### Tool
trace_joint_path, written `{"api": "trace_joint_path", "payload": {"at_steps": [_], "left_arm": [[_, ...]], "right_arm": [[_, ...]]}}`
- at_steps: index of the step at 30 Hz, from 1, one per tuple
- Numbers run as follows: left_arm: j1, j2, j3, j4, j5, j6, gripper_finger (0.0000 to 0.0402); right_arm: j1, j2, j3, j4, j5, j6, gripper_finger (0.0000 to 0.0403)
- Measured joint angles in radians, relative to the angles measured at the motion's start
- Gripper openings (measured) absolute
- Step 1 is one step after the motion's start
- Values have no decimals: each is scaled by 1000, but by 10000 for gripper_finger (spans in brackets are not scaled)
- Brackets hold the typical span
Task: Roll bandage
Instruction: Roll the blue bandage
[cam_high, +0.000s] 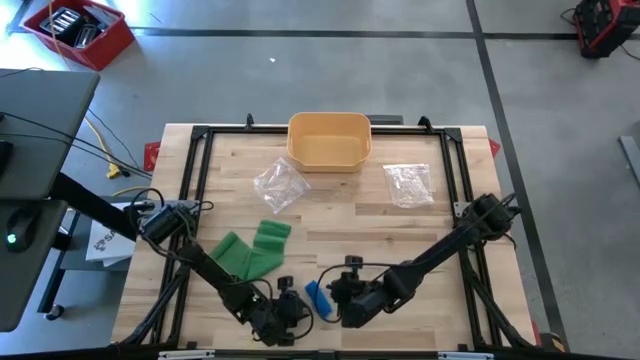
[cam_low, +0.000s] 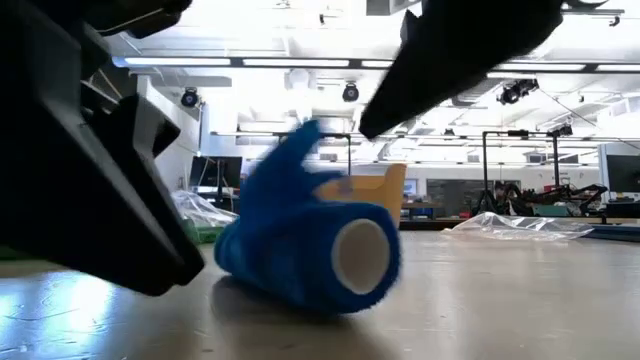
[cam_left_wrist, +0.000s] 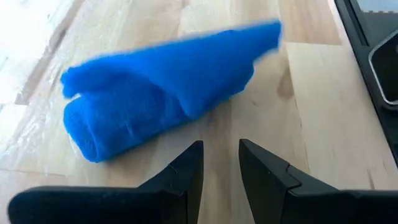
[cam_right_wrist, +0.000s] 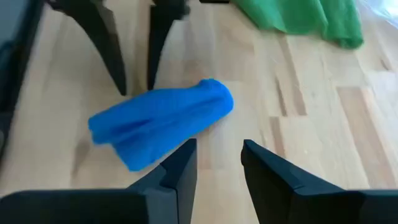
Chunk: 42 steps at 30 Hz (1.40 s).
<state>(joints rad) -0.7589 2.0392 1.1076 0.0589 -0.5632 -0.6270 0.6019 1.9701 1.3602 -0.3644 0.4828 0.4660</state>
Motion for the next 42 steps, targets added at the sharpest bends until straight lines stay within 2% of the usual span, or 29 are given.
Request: {"api": "trace_joint_path", "payload": {"at_steps": [8, 12, 19, 21, 28, 32, 38, 42], "left_arm": [[5, 0, 0, -2, -5, 2, 97], [6, 0, 0, -1, 14, -3, 97], [18, 0, 0, 22, 13, 7, 97], [26, 0, 0, 20, 27, -4, 97], [27, 0, 3, 17, 61, -27, 97], [27, 0, 3, 17, 88, -56, 97], [26, -9, 3, -1, 96, -86, 97], [32, -10, 3, -2, 64, -87, 97]], "right_arm": [[37, 3, 0, 182, -161, -61, 119], [74, 3, 0, 136, -108, -17, 119], [129, 11, 0, -7, 90, 160, 119], [141, 29, 0, -13, 119, 187, 119], [154, 82, 0, -41, 103, 268, 120], [152, 93, 0, -28, 67, 276, 139], [124, 93, 0, 117, 75, 127, 191], [102, 93, 0, 164, 68, 95, 199]]}}
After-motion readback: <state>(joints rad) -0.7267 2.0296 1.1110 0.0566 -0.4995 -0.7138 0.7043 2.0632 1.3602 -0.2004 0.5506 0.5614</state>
